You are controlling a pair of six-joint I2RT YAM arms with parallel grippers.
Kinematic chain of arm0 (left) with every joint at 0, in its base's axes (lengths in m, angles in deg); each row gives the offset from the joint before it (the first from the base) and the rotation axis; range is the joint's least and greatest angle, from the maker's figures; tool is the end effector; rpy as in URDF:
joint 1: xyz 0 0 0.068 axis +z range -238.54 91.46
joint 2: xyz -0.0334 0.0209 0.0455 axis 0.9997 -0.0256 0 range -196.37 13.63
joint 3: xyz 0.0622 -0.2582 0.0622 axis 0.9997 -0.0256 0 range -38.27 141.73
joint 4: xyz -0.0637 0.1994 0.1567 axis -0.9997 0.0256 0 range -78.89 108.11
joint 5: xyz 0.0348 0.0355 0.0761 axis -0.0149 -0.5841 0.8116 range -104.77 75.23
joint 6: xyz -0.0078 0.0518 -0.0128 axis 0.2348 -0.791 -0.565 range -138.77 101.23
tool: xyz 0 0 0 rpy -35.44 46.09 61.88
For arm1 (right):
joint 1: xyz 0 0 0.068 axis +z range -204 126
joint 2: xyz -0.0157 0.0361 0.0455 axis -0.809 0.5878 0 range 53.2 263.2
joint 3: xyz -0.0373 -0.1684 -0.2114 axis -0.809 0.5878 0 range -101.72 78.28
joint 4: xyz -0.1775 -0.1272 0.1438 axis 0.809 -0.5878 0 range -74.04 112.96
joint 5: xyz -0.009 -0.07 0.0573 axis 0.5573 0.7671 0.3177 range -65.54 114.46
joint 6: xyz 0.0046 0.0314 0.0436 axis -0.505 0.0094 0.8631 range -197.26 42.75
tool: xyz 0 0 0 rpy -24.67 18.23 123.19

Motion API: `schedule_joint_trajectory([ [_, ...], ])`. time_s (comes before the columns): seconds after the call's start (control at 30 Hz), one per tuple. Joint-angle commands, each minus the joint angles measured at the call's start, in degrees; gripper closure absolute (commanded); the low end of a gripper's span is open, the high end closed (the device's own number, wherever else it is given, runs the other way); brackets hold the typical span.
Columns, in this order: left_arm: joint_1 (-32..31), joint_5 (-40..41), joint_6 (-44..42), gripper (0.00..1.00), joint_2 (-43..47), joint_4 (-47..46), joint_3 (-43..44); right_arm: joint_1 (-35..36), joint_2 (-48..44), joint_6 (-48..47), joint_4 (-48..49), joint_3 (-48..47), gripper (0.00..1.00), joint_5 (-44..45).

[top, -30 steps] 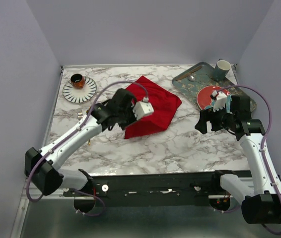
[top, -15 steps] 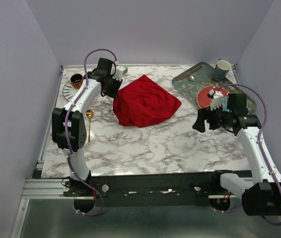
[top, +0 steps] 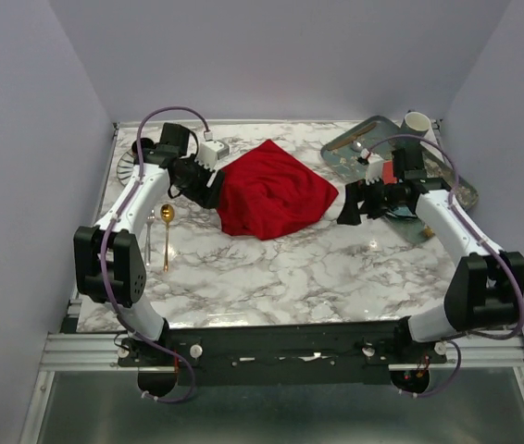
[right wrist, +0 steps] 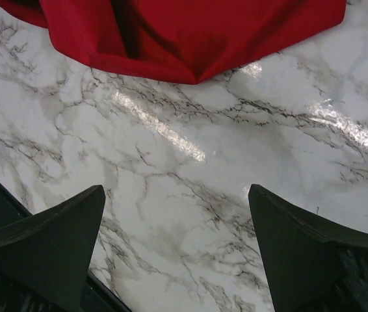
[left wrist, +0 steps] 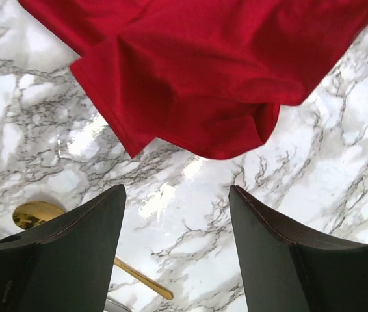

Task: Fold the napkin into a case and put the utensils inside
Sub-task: Flatten out the crumpled napkin at the center of the board.

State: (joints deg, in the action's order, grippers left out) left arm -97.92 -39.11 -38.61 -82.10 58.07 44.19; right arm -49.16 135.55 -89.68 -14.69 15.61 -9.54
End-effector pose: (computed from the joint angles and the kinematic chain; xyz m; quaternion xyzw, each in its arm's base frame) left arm 0.3444 -0.0717 0.2859 0.2908 0.9005 -0.1800 0.2686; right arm 0.2889 0.0445 0.2620 -0.2190 0.8950 0.2621 0.2870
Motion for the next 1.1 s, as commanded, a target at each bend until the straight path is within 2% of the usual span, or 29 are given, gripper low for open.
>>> schedule_joint_trajectory([
  [0.0,-0.02,-1.33,-1.97,0.23,0.28,-0.72,-3.35,4.11,7.10,1.61,3.37,-5.00,0.00,-0.81],
  [0.17,-0.02,-1.15,-3.80,0.25,0.89,-4.42,-3.62,8.77,11.69,1.00,5.92,-6.75,0.00,0.25],
  [0.27,0.07,-4.65,-15.72,0.26,3.43,-3.64,-5.10,11.67,13.80,0.56,5.92,-8.07,0.00,1.21],
  [0.3,0.07,-5.36,-27.33,0.18,5.70,-2.41,-6.24,12.38,14.24,0.39,5.92,-8.43,0.00,1.91],
  [0.4,0.07,-4.41,-43.05,0.12,12.46,-5.19,-15.11,14.40,15.65,0.30,5.66,-10.09,0.00,2.53],
  [0.43,0.07,-3.62,-51.88,0.12,13.97,-6.60,-17.57,14.67,16.00,0.64,5.40,-11.06,0.00,2.36],
  [0.57,-0.02,-0.19,-68.44,0.13,18.02,-13.37,-28.11,15.02,18.63,1.53,4.08,-13.61,0.00,1.48],
  [0.67,-0.19,0.26,-76.64,0.14,19.08,-19.52,-33.04,15.02,19.61,1.53,3.55,-14.32,0.00,1.39],
  [0.73,-0.98,0.34,-77.72,0.16,19.17,-25.04,-34.90,15.11,20.40,1.44,3.46,-14.49,0.00,1.39],
  [1.07,-4.15,3.07,-81.59,0.24,15.57,-41.15,-40.35,15.46,23.65,1.88,3.11,-16.78,0.00,-0.28],
])
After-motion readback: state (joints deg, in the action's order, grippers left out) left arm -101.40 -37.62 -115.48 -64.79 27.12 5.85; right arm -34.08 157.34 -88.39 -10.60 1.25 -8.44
